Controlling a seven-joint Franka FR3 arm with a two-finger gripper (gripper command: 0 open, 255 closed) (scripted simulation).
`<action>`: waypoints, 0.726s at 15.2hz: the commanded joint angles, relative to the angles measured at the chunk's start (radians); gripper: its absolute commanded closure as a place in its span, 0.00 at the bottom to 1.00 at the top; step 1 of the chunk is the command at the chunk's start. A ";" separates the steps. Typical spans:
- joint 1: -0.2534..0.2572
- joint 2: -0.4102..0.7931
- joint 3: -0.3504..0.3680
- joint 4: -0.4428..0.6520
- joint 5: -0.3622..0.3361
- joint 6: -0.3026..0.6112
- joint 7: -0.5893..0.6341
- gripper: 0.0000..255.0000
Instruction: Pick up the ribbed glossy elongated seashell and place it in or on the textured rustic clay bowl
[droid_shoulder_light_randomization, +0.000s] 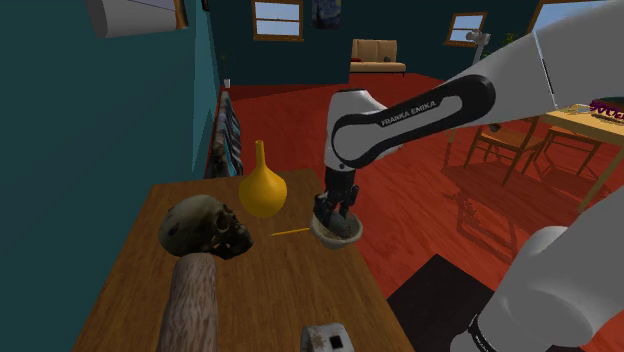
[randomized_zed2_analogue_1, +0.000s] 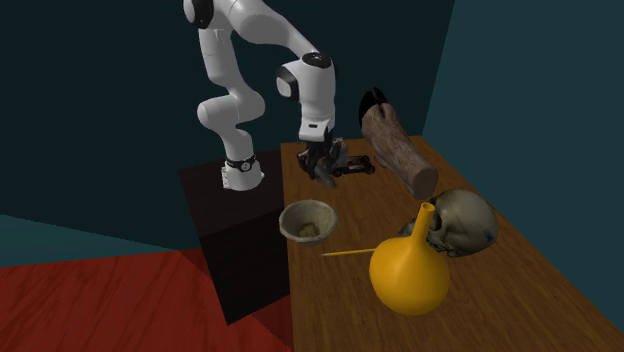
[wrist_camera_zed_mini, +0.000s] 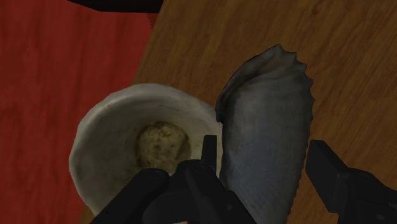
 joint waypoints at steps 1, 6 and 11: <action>-0.027 0.036 -0.032 0.046 -0.021 -0.015 -0.045 1.00; -0.071 0.131 -0.083 0.131 -0.050 -0.014 -0.121 1.00; -0.070 0.166 -0.081 0.097 -0.048 0.055 -0.126 1.00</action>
